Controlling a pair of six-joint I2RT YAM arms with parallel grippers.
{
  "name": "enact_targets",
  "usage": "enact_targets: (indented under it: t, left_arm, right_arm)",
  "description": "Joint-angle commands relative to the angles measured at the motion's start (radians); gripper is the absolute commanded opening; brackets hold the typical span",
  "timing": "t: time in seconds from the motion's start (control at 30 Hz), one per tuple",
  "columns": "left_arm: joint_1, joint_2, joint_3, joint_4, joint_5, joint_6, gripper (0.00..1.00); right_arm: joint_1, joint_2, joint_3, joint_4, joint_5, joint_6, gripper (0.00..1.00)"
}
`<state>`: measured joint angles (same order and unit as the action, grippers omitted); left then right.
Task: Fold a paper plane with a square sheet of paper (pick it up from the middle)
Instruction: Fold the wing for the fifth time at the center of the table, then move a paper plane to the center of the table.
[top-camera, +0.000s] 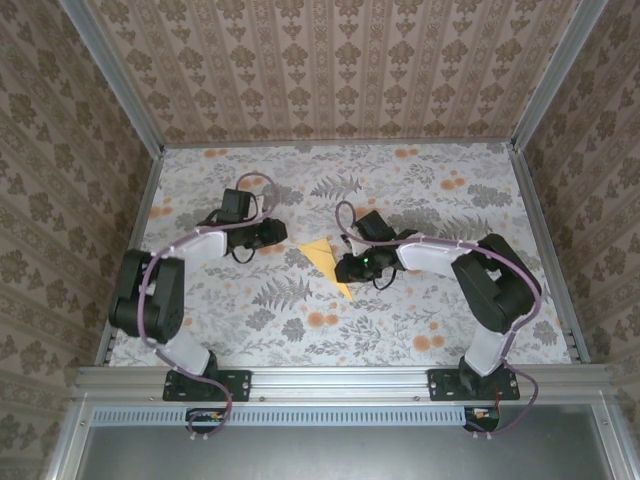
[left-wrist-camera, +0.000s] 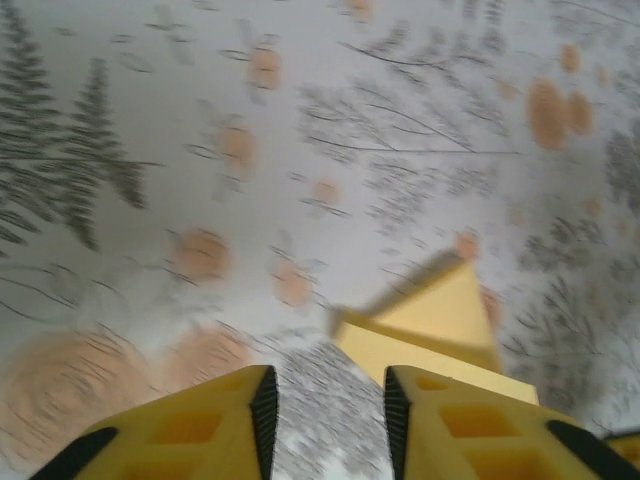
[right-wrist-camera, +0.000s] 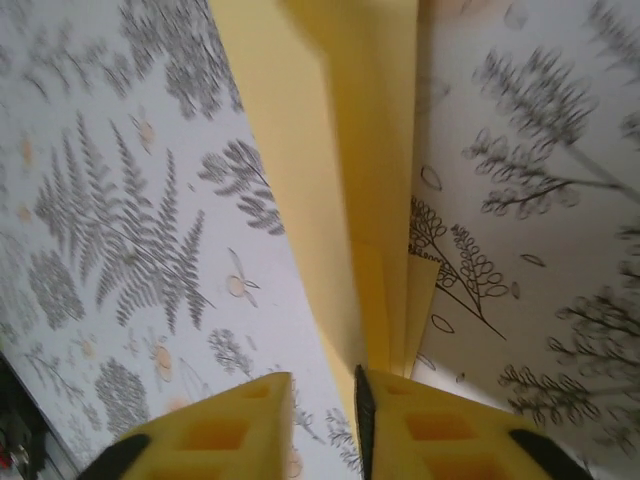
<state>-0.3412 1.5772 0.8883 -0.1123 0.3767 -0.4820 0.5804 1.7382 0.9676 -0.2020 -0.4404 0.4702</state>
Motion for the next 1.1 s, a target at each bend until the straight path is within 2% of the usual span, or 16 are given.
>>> enact_targets:
  t: [0.0, 0.1, 0.23, 0.33, 0.43, 0.7, 0.8, 1.07]
  left_arm:
    - [-0.084, -0.091, -0.049, -0.056, -0.111, -0.069, 0.43]
    - [-0.187, -0.145, -0.059, -0.082, -0.195, -0.130, 0.54]
    - [-0.302, -0.161, -0.031, -0.135, -0.320, -0.202, 0.66]
    - [-0.385, -0.113, 0.026, -0.202, -0.413, -0.246, 0.73]
    - [-0.435, -0.017, 0.116, -0.289, -0.468, -0.299, 0.75]
    - [-0.473, 0.236, 0.347, -0.420, -0.460, -0.380, 0.77]
    - [-0.473, 0.291, 0.389, -0.462, -0.460, -0.398, 0.73]
    - [-0.473, 0.201, 0.288, -0.446, -0.486, -0.501, 0.59]
  right_arm:
    - [-0.011, -0.118, -0.026, -0.007, 0.102, 0.037, 0.36]
    - [-0.034, -0.200, -0.062, -0.021, 0.189, 0.056, 0.49]
    - [-0.084, -0.299, -0.128, -0.028, 0.273, 0.084, 0.60]
    - [-0.123, -0.341, -0.176, -0.025, 0.308, 0.100, 0.67]
    - [-0.150, -0.386, -0.207, -0.021, 0.327, 0.111, 0.72]
    - [-0.164, -0.381, -0.221, -0.023, 0.332, 0.116, 0.76]
    - [-0.165, -0.371, -0.221, -0.022, 0.329, 0.119, 0.76]
    - [-0.165, -0.323, -0.214, -0.014, 0.306, 0.122, 0.75]
